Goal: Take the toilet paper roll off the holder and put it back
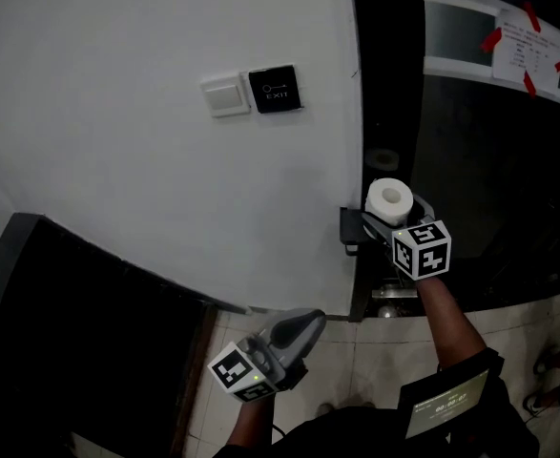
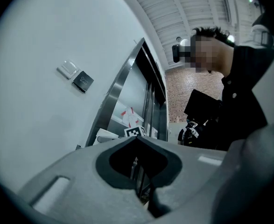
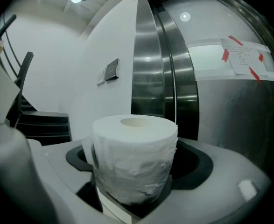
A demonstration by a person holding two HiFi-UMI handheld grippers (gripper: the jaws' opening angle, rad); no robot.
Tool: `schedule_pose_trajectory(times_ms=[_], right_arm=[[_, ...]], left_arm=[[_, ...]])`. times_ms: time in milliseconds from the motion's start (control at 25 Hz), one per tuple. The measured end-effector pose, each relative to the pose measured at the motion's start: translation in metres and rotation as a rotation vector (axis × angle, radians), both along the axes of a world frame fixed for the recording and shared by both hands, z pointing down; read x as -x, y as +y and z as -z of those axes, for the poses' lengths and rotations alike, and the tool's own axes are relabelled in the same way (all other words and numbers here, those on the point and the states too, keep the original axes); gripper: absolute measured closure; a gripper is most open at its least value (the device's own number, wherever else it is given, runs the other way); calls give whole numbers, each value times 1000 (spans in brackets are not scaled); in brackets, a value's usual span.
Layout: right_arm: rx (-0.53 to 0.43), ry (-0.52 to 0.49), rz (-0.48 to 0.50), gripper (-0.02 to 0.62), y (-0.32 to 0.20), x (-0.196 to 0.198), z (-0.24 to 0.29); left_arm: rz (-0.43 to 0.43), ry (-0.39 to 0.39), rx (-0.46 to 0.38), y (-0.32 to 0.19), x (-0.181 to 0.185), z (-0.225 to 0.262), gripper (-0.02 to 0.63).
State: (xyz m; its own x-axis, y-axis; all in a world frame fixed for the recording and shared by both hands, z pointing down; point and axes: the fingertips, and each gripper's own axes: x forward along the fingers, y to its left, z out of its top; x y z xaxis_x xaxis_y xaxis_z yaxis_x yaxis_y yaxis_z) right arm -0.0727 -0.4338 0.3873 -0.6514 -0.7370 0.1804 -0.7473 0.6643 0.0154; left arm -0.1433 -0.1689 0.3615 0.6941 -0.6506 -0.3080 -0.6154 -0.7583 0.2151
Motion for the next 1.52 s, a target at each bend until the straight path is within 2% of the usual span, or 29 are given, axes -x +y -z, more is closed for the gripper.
schedule_pose_trajectory(times_ms=[240,520,680,1000,1360,1520], right_arm=[[-21,-148,28,146,34,-34,30],[-38,-296,23,146,82,-82,51],[-48,-441,23,146,112,-113,57],[-110,-583,85,146,161,-141,57],[-116,-587,91,146,172,-142,56],[-120,-586,101,146,173,-141,58]], left_arm=[[-39,-33,-7,-4,-15,4,606],[-135,-47,-28,-1,-54,19,604],[-196,-72,-36,-2,-76,18,606],[-255,-69,-56,0,-105,26,606],[-275,-92,-62,1,-113,20,604],[-282,-37,-57,2,-111,26,605]])
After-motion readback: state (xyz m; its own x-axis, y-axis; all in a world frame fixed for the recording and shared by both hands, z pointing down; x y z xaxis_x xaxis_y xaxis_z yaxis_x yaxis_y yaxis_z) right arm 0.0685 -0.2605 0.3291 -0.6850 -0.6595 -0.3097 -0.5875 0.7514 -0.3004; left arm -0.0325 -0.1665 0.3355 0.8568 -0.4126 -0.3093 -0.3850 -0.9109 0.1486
